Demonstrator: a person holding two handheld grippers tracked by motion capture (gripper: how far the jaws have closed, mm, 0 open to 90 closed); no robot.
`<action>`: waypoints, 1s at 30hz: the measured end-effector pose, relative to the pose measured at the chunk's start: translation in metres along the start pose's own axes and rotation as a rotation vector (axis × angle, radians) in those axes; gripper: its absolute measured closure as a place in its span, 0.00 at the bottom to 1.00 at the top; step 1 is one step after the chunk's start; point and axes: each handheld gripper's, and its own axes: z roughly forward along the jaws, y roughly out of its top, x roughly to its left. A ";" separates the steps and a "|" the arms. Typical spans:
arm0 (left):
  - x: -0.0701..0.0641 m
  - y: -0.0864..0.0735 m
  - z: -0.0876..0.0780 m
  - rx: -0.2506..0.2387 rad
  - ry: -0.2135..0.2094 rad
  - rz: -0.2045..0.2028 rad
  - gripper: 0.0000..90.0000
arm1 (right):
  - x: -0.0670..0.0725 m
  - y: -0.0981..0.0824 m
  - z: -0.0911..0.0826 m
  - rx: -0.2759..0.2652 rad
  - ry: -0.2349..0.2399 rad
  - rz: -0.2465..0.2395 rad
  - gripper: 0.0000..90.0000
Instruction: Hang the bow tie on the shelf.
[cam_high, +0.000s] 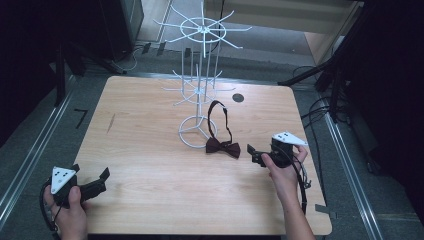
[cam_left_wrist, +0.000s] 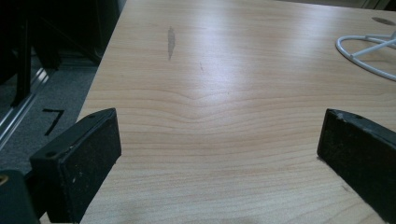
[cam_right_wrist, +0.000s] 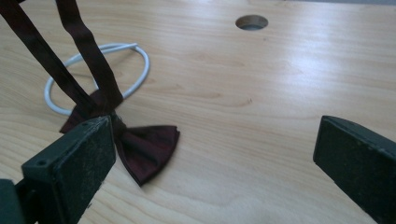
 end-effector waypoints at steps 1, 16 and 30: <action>0.000 0.000 0.000 -0.001 0.001 -0.002 0.00 | -0.002 -0.003 -0.001 0.003 -0.004 0.002 0.00; 0.000 0.000 0.000 -0.002 0.003 0.002 0.00 | -0.025 -0.041 -0.015 0.043 -0.056 0.005 0.00; -0.001 0.000 0.000 -0.003 0.006 0.001 0.00 | -0.042 -0.064 -0.033 0.069 -0.077 0.004 0.00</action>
